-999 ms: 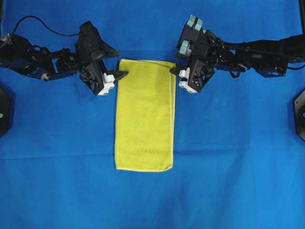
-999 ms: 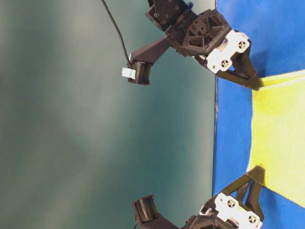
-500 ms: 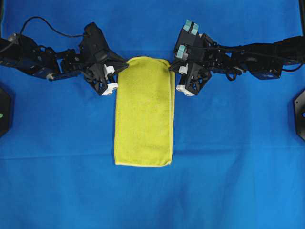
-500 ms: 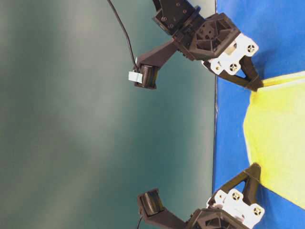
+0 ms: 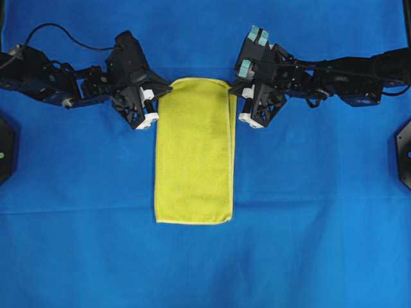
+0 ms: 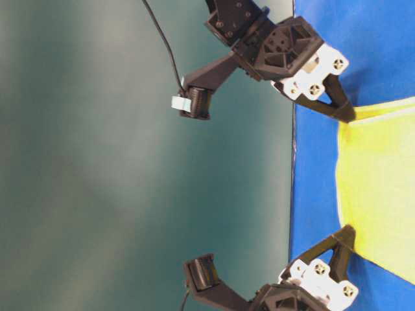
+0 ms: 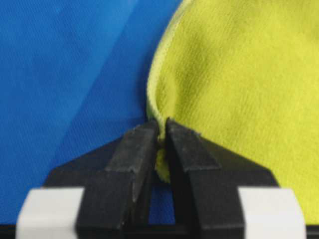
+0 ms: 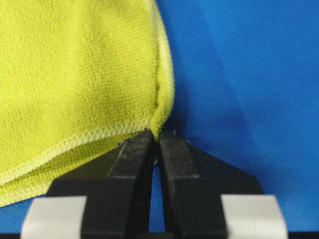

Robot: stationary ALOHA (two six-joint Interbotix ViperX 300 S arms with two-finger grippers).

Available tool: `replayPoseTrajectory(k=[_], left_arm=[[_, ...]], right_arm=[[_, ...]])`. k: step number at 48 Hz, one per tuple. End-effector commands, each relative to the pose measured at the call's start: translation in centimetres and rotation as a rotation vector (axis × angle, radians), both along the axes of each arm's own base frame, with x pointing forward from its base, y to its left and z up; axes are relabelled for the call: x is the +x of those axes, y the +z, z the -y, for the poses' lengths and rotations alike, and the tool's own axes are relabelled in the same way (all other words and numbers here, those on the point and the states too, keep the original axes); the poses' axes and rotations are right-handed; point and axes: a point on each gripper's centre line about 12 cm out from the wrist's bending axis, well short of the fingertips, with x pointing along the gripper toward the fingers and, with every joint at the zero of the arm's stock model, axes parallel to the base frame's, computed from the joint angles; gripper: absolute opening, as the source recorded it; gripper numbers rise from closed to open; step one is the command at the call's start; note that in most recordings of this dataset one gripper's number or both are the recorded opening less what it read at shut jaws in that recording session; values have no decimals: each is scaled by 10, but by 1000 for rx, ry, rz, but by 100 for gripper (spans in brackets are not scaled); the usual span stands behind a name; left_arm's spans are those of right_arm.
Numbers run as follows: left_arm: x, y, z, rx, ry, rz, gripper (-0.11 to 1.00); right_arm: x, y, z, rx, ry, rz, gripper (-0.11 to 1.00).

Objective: Fold a vertical towel.
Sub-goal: 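Lift the gripped top edge and pull it toward the bottom edge, then carry the top edge down over the towel to align with the bottom edge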

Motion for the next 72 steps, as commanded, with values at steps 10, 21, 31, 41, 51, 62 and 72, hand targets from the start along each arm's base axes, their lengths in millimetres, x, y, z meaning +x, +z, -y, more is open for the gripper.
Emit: replayPoseTrajectory(k=[10, 21, 31, 41, 51, 62, 72], left_arm=[[3, 23, -31, 53, 59, 63, 6], [8, 29, -47, 81, 82, 78, 6], [8, 29, -45, 75, 76, 71, 6], [12, 54, -35, 86, 49, 99, 6], [8, 91, -18, 97, 9, 135, 6], [8, 107, 14, 84, -75, 136, 6], [12, 110, 59, 58, -197, 118, 6]], right_arm=[[-5, 27, 28, -39, -63, 74, 3], [-7, 30, 41, -67, -80, 95, 3], [-6, 32, 41, -75, -77, 108, 3], [-6, 50, 41, -91, -75, 143, 3], [-12, 77, 26, -109, -49, 189, 3], [-21, 103, -9, -110, 27, 225, 3], [-29, 106, -51, -91, 128, 228, 3]])
